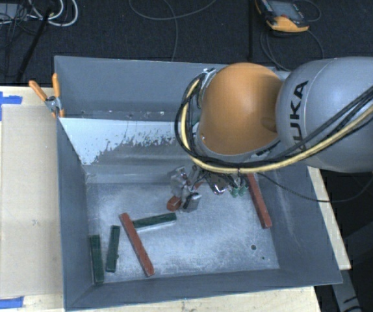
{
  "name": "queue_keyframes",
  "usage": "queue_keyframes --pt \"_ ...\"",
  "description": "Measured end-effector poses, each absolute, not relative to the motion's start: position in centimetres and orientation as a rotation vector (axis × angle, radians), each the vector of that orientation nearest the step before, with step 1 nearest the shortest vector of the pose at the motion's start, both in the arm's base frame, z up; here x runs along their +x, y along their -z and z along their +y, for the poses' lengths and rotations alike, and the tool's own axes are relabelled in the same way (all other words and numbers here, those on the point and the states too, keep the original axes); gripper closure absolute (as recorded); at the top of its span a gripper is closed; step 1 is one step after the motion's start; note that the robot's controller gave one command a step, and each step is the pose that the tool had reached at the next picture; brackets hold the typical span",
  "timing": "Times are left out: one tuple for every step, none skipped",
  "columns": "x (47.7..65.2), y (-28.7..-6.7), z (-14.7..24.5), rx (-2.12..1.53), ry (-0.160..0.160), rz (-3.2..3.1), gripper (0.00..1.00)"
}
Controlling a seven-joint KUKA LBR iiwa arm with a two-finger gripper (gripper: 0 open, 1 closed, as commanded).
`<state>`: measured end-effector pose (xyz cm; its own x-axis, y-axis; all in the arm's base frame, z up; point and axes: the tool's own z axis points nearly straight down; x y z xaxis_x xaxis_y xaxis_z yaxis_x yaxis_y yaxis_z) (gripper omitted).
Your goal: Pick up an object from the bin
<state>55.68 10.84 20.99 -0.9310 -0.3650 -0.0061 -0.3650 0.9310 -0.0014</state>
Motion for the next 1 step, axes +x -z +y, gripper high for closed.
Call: queue_keyframes --pt "55.97 -22.19 11.77 -0.907 -0.001 3.006 1.0"
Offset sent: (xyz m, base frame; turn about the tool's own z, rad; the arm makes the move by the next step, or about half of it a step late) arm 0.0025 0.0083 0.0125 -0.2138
